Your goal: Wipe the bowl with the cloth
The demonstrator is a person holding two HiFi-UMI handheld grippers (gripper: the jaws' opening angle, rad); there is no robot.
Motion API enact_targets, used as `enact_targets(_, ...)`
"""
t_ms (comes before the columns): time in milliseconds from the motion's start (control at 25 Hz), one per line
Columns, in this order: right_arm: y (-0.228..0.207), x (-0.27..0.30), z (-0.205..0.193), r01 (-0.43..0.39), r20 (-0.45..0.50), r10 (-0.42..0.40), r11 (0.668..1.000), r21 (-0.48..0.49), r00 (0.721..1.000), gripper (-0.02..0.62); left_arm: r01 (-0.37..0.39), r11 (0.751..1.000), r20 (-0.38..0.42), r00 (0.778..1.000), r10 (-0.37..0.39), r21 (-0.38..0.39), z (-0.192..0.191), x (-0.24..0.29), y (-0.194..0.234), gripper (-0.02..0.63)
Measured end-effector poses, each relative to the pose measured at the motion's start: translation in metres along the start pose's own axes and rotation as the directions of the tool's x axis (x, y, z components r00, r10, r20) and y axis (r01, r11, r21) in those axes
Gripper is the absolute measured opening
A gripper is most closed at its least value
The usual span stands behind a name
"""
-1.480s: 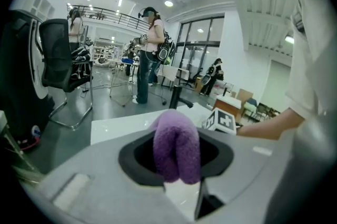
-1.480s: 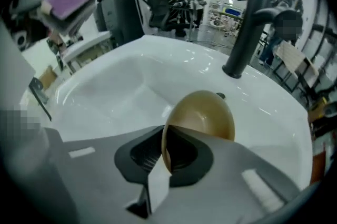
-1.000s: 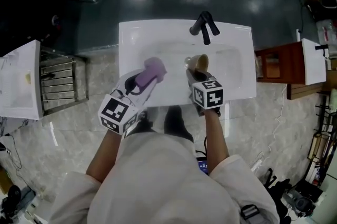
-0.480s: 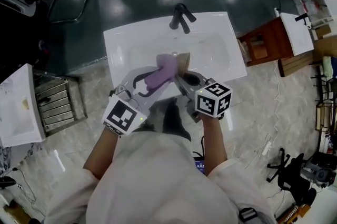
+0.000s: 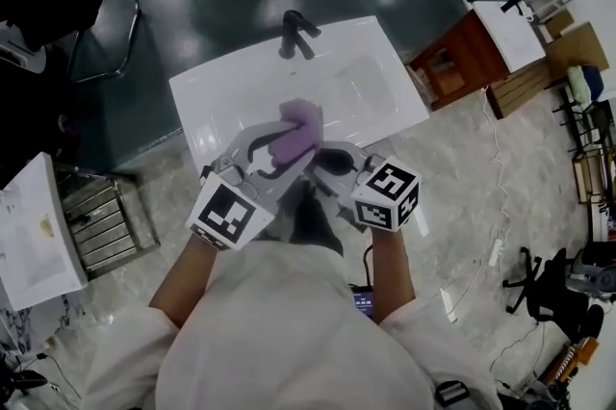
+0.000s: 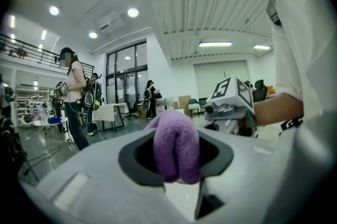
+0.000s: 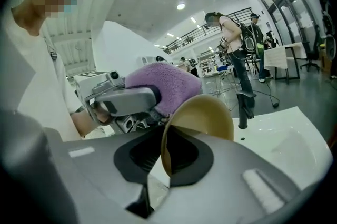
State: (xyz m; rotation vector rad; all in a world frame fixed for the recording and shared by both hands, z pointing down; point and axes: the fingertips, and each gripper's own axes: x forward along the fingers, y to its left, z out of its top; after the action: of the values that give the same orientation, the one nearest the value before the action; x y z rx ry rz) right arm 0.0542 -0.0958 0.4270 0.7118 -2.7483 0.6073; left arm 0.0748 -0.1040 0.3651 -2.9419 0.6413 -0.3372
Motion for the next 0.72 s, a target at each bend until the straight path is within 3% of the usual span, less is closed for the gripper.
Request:
enact_targets(400, 0.042, -0.023, 0.003, -0.174, -0.003, 0.176, 0.97, -0.168, 0.984, 0.025, 0.031, 0.996, 0.028, 0.999, -0.029, -0.088, 0.015, -0.013, 0.014, 0.121)
enact_targets(600, 0.066, -0.036, -0.004, -0.306, -0.011, 0.311, 0.927, -0.217, 0.95, 0.031, 0.049, 0.989, -0.032, 0.998, -0.054, -0.138, 0.001, -0.01, 0.019, 0.121)
enact_targets(720, 0.076, -0.042, -0.002, -0.364, 0.025, 0.377, 0.907, -0.214, 0.926, 0.035, 0.089, 0.978, -0.016, 0.995, -0.094, -0.186, -0.005, -0.013, 0.022, 0.12)
